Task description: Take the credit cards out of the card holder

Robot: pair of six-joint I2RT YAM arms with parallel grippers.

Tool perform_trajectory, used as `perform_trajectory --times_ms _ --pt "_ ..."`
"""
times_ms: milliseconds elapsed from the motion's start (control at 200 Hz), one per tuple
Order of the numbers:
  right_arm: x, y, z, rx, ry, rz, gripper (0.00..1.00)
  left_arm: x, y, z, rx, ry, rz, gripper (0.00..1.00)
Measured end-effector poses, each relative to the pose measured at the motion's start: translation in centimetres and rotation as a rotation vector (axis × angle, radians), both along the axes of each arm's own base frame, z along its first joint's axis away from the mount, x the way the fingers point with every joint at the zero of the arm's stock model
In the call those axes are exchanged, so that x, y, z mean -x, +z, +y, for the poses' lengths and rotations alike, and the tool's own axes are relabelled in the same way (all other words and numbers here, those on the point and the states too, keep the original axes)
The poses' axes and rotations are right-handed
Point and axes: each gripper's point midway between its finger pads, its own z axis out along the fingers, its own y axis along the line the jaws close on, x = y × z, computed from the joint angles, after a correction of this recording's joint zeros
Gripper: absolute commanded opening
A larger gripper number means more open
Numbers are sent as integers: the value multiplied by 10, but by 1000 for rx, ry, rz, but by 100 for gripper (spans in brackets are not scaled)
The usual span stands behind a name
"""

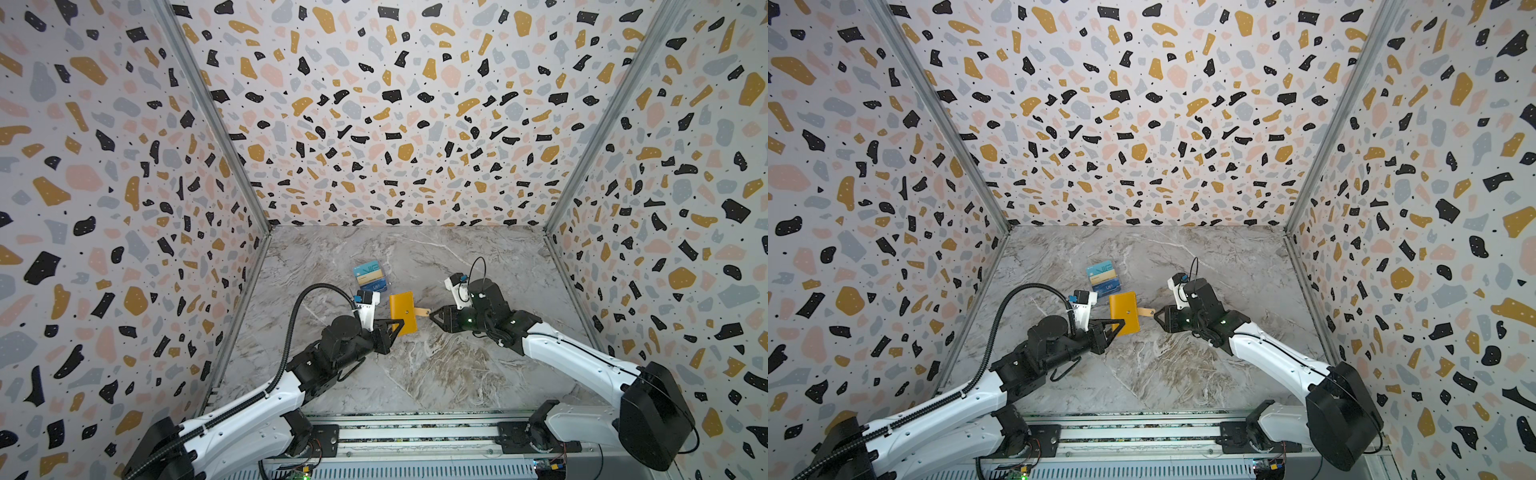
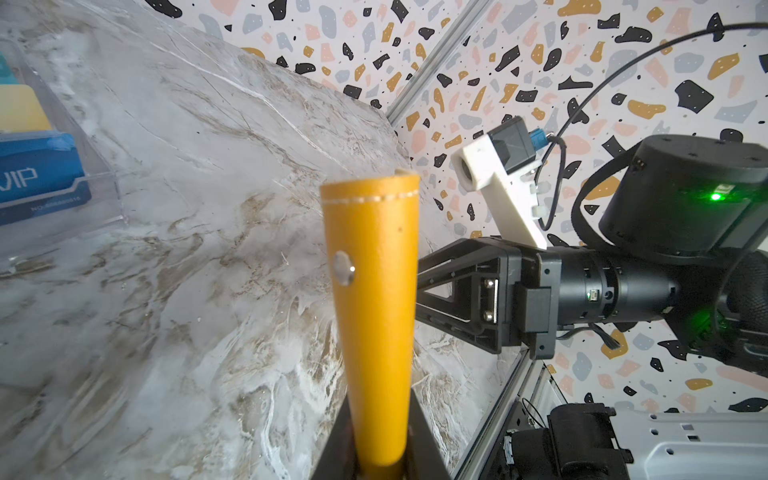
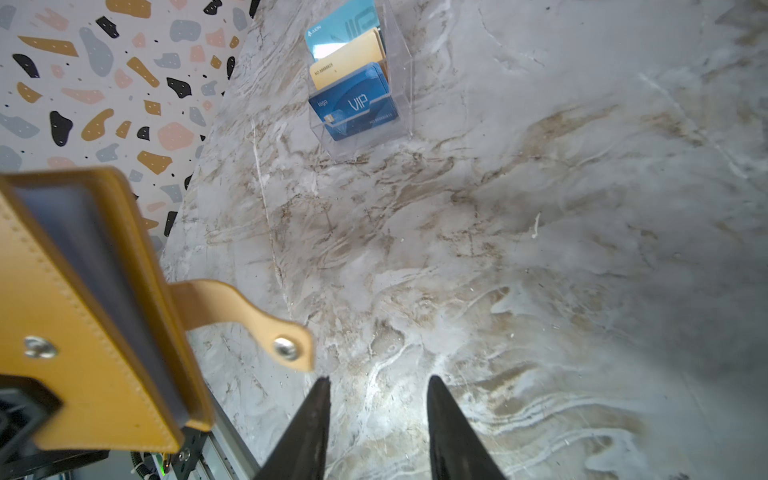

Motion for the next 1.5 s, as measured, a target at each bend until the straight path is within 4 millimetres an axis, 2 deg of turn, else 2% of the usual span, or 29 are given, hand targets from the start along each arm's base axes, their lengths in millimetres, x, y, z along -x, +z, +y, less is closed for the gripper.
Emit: perform_trajectory --times_ms 235,380,601,841,1126,1502 --pt "32 -6 8 -174 113 -26 44 -2 7 -3 49 -35 -23 0" --pt "40 6 16 -294 155 -50 44 -1 11 -2 98 -56 -28 0" --pt "36 42 23 -426 169 -131 42 2 19 -4 174 -101 -35 0" --pt "32 62 25 -490 159 -179 38 7 19 -8 223 -142 -19 0" --pt "25 70 23 -514 120 -200 30 11 30 -11 263 -172 -35 0" --pt "24 75 28 -559 133 -198 29 15 29 -13 292 -194 -17 0"
